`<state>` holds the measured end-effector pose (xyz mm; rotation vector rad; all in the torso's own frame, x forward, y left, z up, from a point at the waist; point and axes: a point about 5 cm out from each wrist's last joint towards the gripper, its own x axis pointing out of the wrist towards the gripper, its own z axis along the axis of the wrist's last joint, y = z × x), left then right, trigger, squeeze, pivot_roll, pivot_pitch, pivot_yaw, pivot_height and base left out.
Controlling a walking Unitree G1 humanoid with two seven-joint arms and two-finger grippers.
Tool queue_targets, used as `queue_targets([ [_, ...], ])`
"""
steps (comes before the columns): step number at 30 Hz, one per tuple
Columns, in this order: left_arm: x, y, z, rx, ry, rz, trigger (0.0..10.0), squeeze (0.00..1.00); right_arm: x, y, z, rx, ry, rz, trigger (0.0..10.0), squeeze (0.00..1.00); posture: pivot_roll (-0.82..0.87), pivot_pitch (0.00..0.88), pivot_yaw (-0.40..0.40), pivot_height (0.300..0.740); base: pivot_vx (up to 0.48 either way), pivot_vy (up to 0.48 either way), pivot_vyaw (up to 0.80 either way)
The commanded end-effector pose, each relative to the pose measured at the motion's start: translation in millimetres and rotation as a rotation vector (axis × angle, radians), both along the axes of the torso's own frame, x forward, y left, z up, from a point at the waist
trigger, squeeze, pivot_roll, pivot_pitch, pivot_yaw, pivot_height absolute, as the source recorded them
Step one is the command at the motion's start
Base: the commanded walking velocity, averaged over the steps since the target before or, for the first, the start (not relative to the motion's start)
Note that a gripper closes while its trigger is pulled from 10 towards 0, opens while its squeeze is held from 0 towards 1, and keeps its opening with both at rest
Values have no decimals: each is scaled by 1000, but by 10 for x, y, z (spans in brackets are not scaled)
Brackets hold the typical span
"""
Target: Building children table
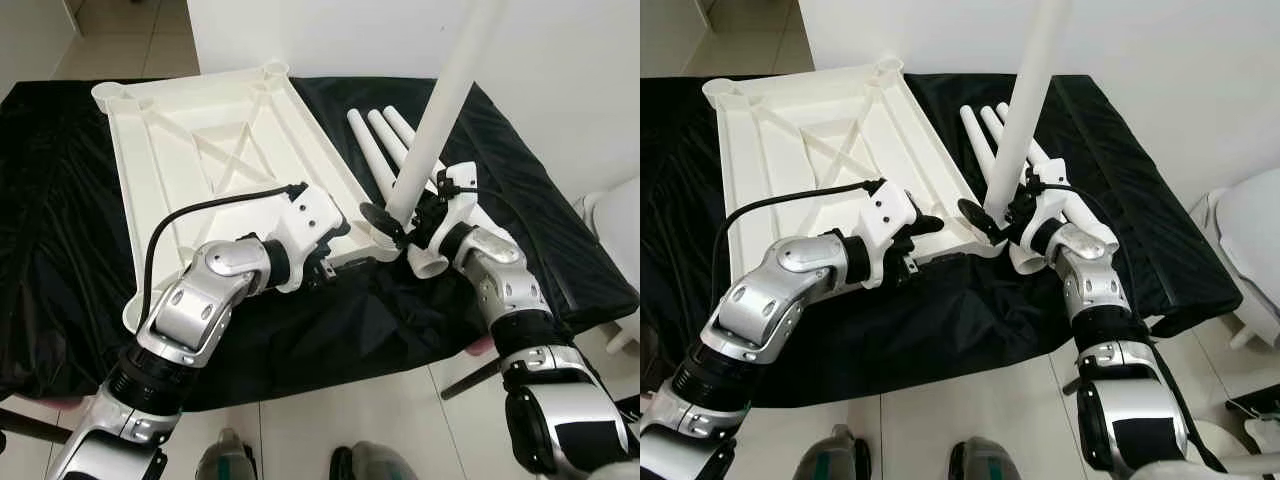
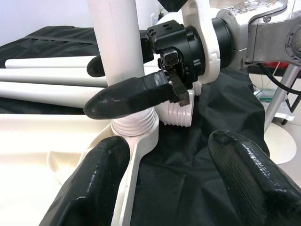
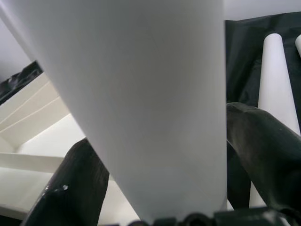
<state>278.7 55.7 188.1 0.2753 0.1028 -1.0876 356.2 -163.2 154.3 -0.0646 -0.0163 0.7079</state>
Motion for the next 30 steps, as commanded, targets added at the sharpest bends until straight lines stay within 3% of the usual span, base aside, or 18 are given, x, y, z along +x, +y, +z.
queue_targets([
  [1, 19, -3, 16, 1, -7, 15, 10000, 0, 14, -43, 23, -6, -8, -1, 10000, 0, -35, 0, -31, 740, 0, 0, 0],
  [2, 19, -3, 17, 1, -7, 16, 10000, 0, 23, -56, 11, -20, -8, 2, 3608, 0, -35, 0, -32, 740, 0, 0, 0],
  [3, 16, -2, 15, 1, -6, 16, 10000, 0, 23, -71, -7, -26, -2, 5, 0, 0, -32, 0, -33, 740, 0, 0, 0],
  [14, 11, -3, 14, -3, -4, 17, 10000, 0, 15, -105, -83, -26, 20, 13, 0, 0, -35, 0, -35, 740, 0, 0, 0],
  [15, 11, -2, 14, -2, -5, 17, 10000, 0, 16, -102, -85, -27, 18, 4, 10000, 0, -36, 0, -34, 740, 0, 0, 0],
  [20, 11, -3, 13, -2, -4, 18, 10000, 0, 19, -78, -83, -12, 18, -22, 10000, 0, -35, 0, -35, 740, 0, 0, 0],
  [30, -5, -32, 4, -7, 1, 9, 10000, 0, 35, 200, -48, 78, 43, -169, 10000, 0, -43, 0, -29, 740, 0, 0, 0],
])
